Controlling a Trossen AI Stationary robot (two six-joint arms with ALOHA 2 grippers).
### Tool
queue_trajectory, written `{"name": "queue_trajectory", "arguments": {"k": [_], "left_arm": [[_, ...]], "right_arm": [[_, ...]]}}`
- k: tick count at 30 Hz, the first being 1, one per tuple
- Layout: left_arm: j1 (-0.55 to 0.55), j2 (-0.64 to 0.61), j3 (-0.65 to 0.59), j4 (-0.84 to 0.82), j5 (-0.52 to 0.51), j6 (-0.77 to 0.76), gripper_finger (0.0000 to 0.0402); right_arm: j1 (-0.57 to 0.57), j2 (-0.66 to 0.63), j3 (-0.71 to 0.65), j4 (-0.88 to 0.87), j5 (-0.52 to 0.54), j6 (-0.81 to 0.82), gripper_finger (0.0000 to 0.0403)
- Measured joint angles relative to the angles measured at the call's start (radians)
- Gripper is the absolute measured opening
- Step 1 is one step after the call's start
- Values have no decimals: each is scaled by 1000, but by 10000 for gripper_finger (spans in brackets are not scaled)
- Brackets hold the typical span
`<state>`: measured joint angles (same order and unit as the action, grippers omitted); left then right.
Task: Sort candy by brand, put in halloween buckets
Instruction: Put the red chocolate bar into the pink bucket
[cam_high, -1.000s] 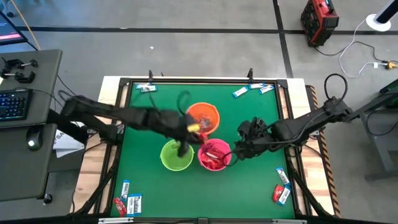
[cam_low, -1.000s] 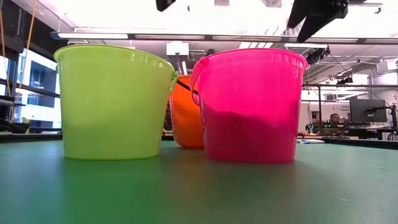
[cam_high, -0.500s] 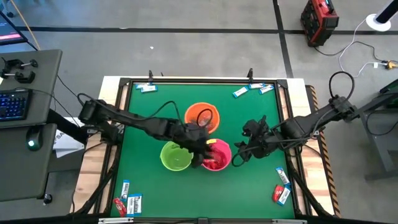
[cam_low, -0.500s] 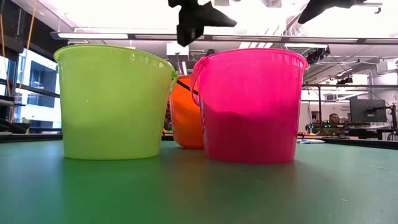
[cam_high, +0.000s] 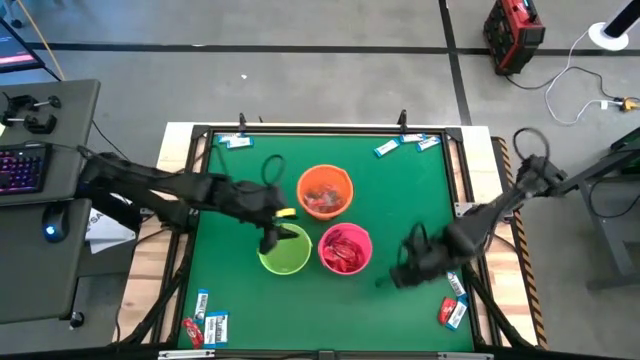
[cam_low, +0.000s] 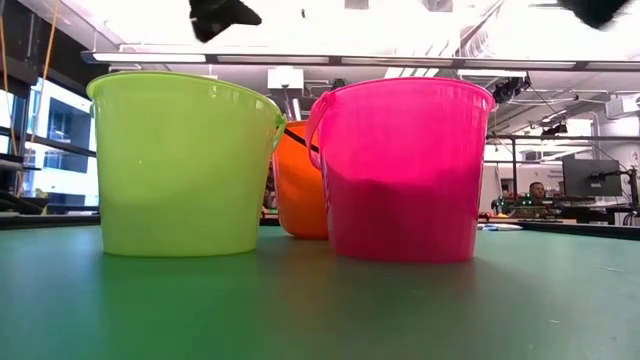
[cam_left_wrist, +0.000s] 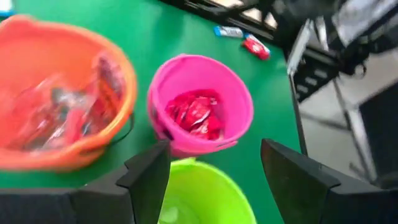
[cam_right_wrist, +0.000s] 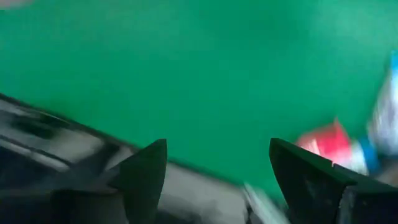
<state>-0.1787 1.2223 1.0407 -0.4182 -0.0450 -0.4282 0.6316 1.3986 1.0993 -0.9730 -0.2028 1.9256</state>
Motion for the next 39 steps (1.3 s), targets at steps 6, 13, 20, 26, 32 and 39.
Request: {"name": "queue_trajectory", "arguments": {"k": [6, 13, 20, 26, 32, 39], "left_arm": [[-12, -184, -201, 121, -47, -126, 239], [-12, -255, -268, 164, -57, -181, 239], [-12, -255, -269, 163, -53, -199, 239], [-12, -255, -269, 163, -81, -227, 239], [-12, -254, -269, 163, -120, -235, 239], [-11, -254, -269, 163, -126, -254, 239]], "right_arm": [[151, 40, -173, 205, -238, 396, 275], [152, 41, -265, 197, -288, 430, 275], [153, 41, -388, 433, -366, 411, 275], [158, 41, -443, 441, -375, 399, 275], [168, 41, -500, 493, -374, 396, 259], [168, 41, -539, 525, -352, 356, 175]]}}
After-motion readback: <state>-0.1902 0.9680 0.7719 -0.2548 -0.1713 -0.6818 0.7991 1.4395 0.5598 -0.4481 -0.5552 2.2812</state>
